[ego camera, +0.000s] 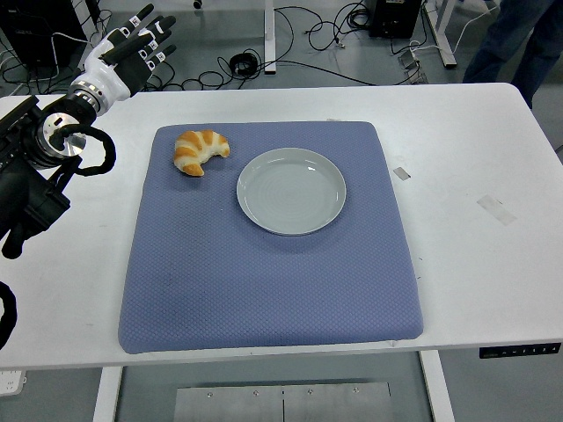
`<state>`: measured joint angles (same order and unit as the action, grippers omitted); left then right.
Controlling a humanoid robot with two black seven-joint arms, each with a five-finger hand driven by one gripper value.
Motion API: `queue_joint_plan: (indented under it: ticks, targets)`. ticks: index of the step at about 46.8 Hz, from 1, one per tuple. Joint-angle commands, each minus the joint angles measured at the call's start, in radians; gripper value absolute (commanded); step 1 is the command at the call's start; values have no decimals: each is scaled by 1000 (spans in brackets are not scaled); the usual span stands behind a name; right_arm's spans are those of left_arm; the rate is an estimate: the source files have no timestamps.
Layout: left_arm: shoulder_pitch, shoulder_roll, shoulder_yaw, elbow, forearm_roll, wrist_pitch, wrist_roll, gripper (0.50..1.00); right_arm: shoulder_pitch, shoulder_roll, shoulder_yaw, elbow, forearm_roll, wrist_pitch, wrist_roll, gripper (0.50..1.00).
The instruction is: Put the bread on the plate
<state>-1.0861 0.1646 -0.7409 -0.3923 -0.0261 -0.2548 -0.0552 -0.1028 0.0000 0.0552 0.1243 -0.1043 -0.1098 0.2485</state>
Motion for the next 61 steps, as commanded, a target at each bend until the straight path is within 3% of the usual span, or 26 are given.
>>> queue_joint_plan:
  ticks: [1,27,37,61]
  targets:
    - [0,3,2,1,0,0,0,980,0,0,0,0,0,-1,0,1000]
    - [-8,6,17,1,2,9,5,980,0,0,0,0,0,1,0,1000]
    - [-52,4,38,0,8,74,6,980,0,0,0,0,0,-1,0,1000]
    - [-210,58,285,4,15,77,12,980,0,0,0,0,0,1,0,1000]
